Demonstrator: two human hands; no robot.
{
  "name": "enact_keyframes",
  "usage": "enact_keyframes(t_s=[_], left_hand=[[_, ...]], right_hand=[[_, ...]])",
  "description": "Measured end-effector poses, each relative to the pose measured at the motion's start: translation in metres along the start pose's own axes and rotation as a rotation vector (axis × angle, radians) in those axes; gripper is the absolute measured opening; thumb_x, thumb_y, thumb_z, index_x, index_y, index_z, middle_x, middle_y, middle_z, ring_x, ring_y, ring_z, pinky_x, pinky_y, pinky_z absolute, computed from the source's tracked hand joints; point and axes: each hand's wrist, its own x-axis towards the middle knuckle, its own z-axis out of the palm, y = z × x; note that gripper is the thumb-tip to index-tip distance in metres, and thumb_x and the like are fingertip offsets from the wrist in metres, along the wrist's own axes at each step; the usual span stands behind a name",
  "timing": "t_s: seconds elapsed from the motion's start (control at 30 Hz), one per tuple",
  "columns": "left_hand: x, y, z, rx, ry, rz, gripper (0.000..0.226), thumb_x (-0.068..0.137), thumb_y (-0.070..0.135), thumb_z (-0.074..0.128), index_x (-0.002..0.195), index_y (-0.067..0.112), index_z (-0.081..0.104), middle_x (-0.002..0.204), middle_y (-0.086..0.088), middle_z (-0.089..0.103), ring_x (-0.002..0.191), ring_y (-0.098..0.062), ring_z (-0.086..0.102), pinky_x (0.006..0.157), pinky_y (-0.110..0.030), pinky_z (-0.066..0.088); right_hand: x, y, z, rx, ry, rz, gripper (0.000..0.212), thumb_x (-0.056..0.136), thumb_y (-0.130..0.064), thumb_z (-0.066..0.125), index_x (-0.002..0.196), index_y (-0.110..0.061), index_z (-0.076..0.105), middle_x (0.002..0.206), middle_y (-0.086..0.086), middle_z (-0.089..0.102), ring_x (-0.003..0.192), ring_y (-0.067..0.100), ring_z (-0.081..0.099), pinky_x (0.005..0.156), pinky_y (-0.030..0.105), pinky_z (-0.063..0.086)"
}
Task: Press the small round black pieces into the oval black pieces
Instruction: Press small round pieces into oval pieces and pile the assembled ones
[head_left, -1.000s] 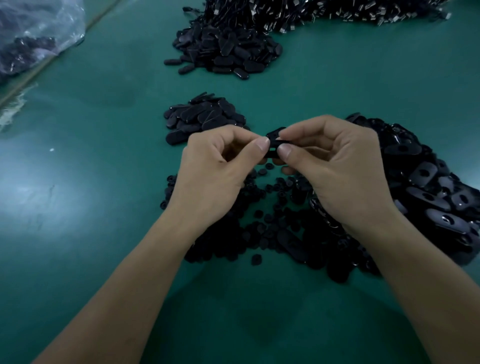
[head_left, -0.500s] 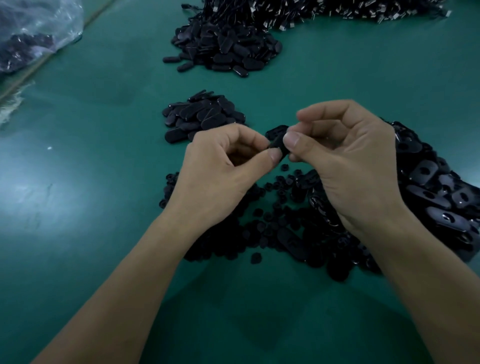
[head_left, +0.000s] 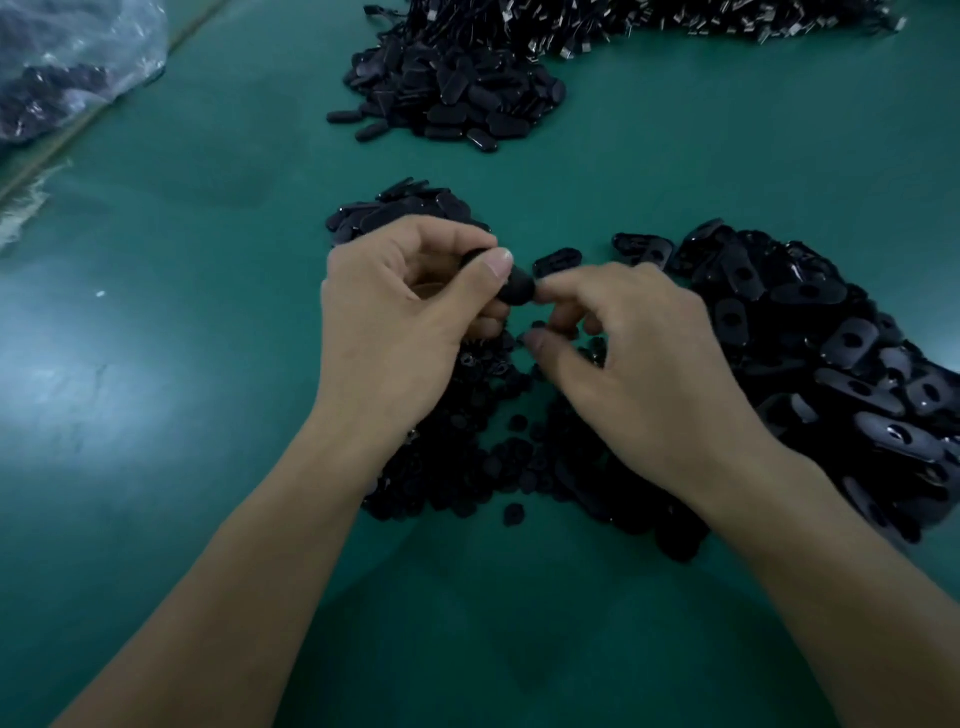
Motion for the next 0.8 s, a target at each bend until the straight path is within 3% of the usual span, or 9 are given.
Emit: enact_keyframes(t_s=[0.17, 0.33, 0.47, 0.6, 0.8], left_hand=[[0.0004, 0.0034, 0.0006, -0.08, 0.081, -0.036, 0.01, 0.09, 0.005, 0.076, 0.088, 0.015, 0.074, 0.072, 0.002, 0.076, 0.071, -0.021, 0.076, 0.066, -0.022, 0.06], [0.0003, 0.0037, 0.0022, -0.055, 0.098, -0.05, 0.01, 0.092, 0.004, 0.072, 0.093, 0.014, 0.073, 0.073, 0.002, 0.076, 0.072, -0.019, 0.077, 0.066, -0.022, 0.06], [0.0004, 0.0029, 0.0031, -0.042, 0.101, -0.056, 0.011, 0.092, 0.004, 0.071, 0.094, 0.014, 0.074, 0.072, 0.003, 0.076, 0.072, -0.019, 0.077, 0.066, -0.023, 0.06], [0.0008, 0.0022, 0.0018, 0.008, 0.097, -0.038, 0.015, 0.092, 0.004, 0.071, 0.088, 0.018, 0.074, 0.073, 0.004, 0.076, 0.072, -0.018, 0.077, 0.069, -0.027, 0.061], [-0.0008, 0.0027, 0.002, 0.021, 0.097, -0.047, 0.013, 0.091, 0.003, 0.072, 0.089, 0.015, 0.073, 0.073, 0.001, 0.076, 0.071, -0.017, 0.077, 0.067, -0.027, 0.062]], right_hand=[[-0.0022, -0.0012, 0.0024, -0.189, -0.248, -0.015, 0.045, 0.094, -0.051, 0.06, 0.129, -0.024, 0.066, 0.101, -0.003, 0.051, 0.102, 0.019, 0.044, 0.09, 0.033, 0.039], [-0.0029, -0.0007, 0.002, -0.149, -0.222, -0.003, 0.025, 0.097, -0.041, 0.062, 0.115, -0.027, 0.072, 0.091, -0.005, 0.049, 0.094, 0.019, 0.045, 0.081, 0.033, 0.038], [-0.003, -0.001, 0.0044, -0.151, -0.227, -0.005, 0.022, 0.096, -0.04, 0.063, 0.11, -0.025, 0.072, 0.09, -0.004, 0.051, 0.093, 0.019, 0.047, 0.081, 0.034, 0.04], [-0.0025, -0.003, 0.0056, -0.15, -0.259, -0.013, 0.036, 0.095, -0.045, 0.061, 0.127, -0.029, 0.065, 0.095, -0.007, 0.046, 0.098, 0.018, 0.046, 0.085, 0.033, 0.039], [-0.0028, -0.0047, 0.0053, -0.097, -0.262, -0.026, 0.024, 0.096, -0.04, 0.063, 0.116, -0.03, 0.071, 0.093, -0.006, 0.047, 0.096, 0.018, 0.045, 0.084, 0.035, 0.039]])
